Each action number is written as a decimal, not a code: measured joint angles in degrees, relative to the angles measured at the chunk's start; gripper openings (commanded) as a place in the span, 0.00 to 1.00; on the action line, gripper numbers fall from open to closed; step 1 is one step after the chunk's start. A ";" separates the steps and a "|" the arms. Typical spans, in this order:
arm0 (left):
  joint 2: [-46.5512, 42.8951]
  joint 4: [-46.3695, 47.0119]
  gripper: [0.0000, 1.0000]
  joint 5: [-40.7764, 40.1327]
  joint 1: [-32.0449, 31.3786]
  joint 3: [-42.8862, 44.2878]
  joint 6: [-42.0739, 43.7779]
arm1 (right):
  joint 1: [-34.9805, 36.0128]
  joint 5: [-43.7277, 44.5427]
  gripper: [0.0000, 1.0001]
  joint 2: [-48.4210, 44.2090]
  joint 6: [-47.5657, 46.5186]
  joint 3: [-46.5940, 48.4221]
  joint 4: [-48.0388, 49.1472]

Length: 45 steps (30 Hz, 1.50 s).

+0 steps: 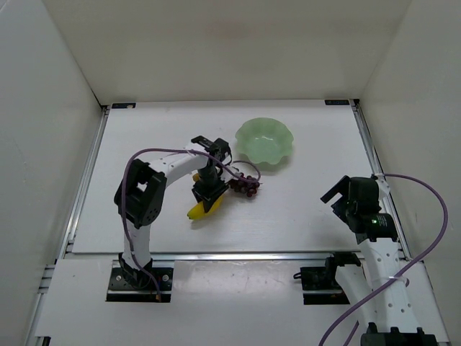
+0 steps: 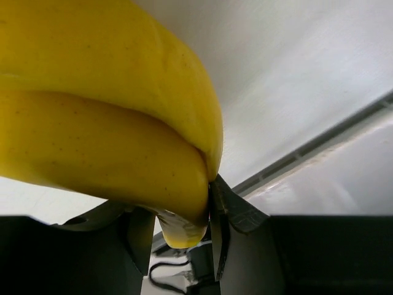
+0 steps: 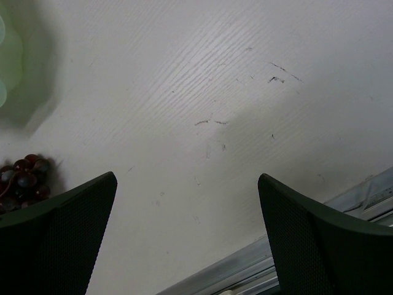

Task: Place and organize the fake fruits in the fruit bowl

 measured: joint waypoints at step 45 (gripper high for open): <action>22.82 26.34 1.00 -16.35 -4.92 50.27 10.14 | 5.44 -9.64 1.00 8.74 -10.91 -0.15 9.01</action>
